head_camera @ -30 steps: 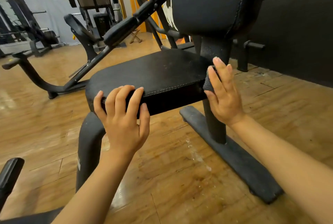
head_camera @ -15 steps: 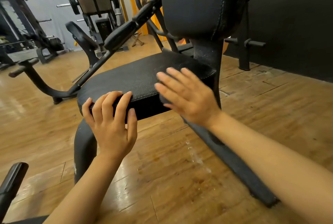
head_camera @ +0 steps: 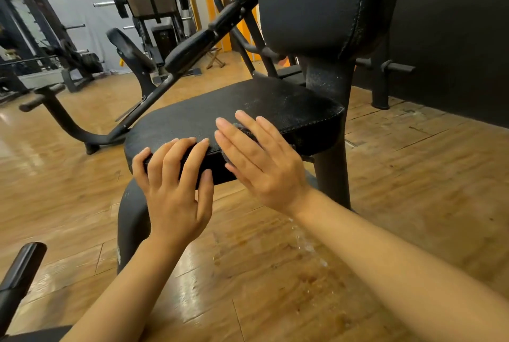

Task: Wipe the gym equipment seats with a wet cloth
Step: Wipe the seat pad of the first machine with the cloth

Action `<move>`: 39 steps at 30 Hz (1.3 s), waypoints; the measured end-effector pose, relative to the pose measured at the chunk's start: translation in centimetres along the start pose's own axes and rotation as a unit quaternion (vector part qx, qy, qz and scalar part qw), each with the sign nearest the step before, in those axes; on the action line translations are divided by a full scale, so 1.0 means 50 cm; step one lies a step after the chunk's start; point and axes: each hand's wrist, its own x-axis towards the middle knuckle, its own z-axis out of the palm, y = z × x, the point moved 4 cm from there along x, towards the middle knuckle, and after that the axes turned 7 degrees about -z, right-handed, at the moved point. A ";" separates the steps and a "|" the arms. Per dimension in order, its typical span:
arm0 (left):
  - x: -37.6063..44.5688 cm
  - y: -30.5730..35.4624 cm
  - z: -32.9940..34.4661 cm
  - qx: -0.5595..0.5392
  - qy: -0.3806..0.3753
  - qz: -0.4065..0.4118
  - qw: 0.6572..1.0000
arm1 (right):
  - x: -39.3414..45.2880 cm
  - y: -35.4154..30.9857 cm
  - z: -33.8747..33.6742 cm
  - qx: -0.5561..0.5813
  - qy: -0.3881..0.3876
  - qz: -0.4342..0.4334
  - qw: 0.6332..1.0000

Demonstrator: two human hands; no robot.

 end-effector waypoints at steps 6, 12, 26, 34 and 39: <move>-0.001 -0.005 -0.003 -0.008 -0.009 0.012 1.000 | -0.116 0.157 -0.075 -0.027 -0.056 0.010 0.998; -0.002 -0.003 -0.006 -0.021 -0.022 -0.001 1.000 | -0.097 0.096 -0.038 0.019 -0.011 0.192 0.981; 0.003 -0.029 -0.029 -0.041 -0.058 0.073 0.995 | -0.086 0.110 -0.068 0.000 -0.089 -0.010 0.996; 0.007 -0.067 -0.051 -0.105 -0.123 0.074 0.984 | -0.087 0.072 -0.038 -0.006 -0.102 0.058 0.993; 0.020 -0.144 -0.071 -0.120 -0.196 0.058 0.972 | 0.018 -0.066 0.024 0.029 -0.082 0.105 0.991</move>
